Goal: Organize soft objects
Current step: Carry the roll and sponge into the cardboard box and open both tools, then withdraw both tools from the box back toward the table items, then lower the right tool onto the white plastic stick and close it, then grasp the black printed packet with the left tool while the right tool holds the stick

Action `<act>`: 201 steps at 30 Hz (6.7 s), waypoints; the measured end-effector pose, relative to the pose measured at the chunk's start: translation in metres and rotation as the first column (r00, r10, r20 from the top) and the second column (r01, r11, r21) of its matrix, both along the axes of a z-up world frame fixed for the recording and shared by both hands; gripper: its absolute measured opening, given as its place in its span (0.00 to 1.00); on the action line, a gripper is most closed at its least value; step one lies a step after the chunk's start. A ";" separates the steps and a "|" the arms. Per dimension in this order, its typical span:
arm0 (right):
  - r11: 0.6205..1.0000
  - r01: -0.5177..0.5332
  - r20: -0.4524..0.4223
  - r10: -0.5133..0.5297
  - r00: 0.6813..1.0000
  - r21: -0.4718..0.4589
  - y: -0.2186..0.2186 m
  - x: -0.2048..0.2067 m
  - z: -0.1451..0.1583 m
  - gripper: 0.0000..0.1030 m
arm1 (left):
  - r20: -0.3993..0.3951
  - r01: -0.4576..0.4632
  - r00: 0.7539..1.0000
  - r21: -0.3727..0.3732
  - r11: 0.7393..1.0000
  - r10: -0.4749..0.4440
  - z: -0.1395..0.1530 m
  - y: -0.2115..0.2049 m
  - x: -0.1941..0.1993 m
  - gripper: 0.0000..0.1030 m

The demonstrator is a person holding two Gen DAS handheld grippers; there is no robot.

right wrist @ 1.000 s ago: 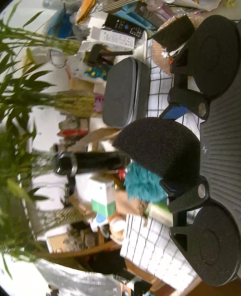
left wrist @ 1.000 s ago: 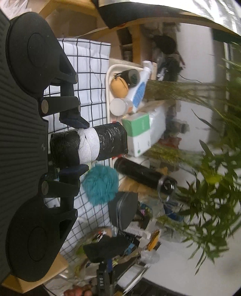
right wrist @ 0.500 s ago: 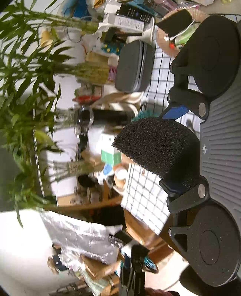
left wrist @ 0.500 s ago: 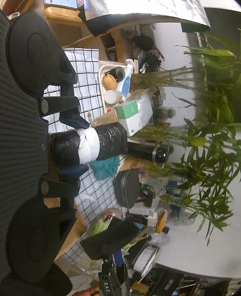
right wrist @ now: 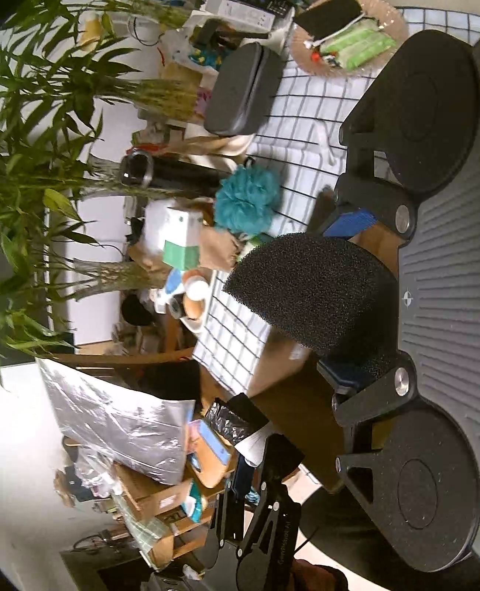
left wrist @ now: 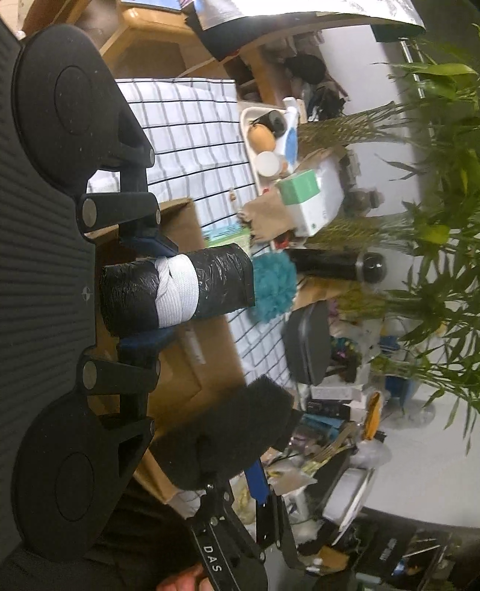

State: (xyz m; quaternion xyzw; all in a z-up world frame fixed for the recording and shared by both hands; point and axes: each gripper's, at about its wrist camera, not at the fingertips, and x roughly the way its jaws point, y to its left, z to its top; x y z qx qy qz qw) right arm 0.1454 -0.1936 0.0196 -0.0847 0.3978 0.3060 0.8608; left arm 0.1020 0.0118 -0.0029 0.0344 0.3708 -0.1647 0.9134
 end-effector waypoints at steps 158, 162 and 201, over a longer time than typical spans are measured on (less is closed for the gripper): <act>0.842 0.539 -0.239 -0.528 0.815 -0.020 -0.097 0.225 -0.173 0.79 | 0.034 -0.245 0.966 -0.194 0.950 0.256 -0.103 0.084 0.186 0.63; 0.818 0.575 -0.311 -0.553 0.773 -0.024 -0.101 0.236 -0.192 0.66 | 0.018 -0.247 0.966 -0.228 0.942 0.257 -0.110 0.087 0.188 0.63; 0.896 0.444 -0.139 -0.442 0.886 -0.014 -0.058 0.223 -0.142 0.05 | -0.163 0.088 0.978 -0.245 0.966 -0.130 -0.153 0.059 0.203 0.63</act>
